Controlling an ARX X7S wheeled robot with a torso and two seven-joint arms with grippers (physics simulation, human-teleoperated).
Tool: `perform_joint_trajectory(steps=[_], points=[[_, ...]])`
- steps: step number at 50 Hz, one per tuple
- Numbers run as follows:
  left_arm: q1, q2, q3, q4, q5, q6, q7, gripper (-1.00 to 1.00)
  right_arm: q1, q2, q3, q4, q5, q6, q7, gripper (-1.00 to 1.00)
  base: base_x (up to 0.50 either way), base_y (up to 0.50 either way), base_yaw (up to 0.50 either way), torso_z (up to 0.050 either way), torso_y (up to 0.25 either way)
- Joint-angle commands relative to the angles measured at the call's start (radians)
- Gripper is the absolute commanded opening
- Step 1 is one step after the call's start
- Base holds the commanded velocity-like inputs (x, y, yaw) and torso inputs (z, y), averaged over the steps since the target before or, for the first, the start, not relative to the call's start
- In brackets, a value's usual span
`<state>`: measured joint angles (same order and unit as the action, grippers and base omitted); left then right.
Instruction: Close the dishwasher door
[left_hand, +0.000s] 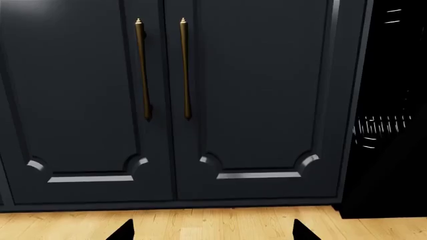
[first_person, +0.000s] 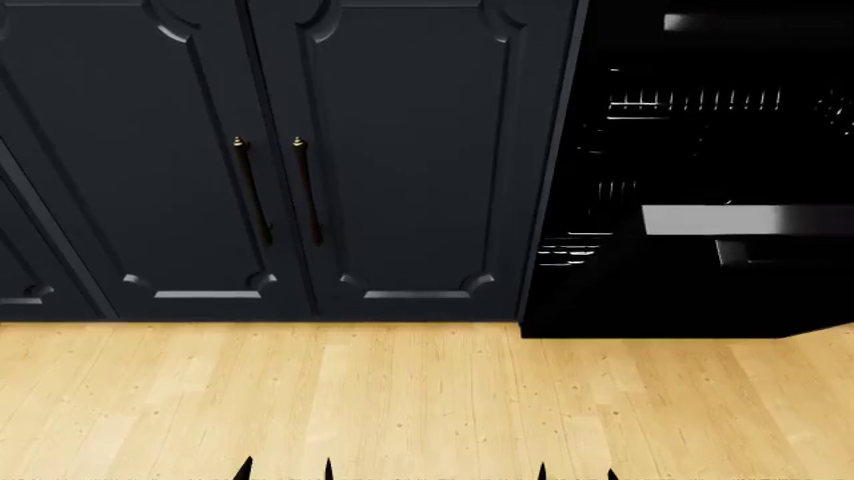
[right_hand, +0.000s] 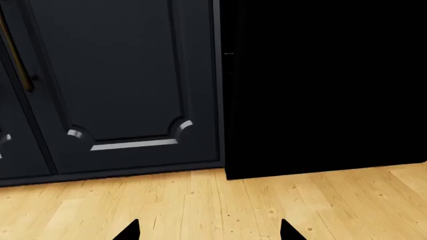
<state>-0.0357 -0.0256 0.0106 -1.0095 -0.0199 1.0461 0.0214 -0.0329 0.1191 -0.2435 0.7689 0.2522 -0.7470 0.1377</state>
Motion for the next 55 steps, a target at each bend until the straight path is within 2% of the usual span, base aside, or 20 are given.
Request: perform_joint_trajectory(steps=[1,55], points=[[-0.002,0.001,-0.001,-0.002,0.001,0.0,0.0,1.0,-0.001,0.003,-0.006,-0.005,0.005,0.004,0.004,1.0,0.0,0.0,0.0,-0.05,0.0],[-0.004,0.001,0.0,-0.005,0.0,0.0,0.0,1.0,0.009,0.01,-0.03,0.01,0.027,-0.004,0.011,1.0,0.0,0.0,0.0,-0.05,0.0]])
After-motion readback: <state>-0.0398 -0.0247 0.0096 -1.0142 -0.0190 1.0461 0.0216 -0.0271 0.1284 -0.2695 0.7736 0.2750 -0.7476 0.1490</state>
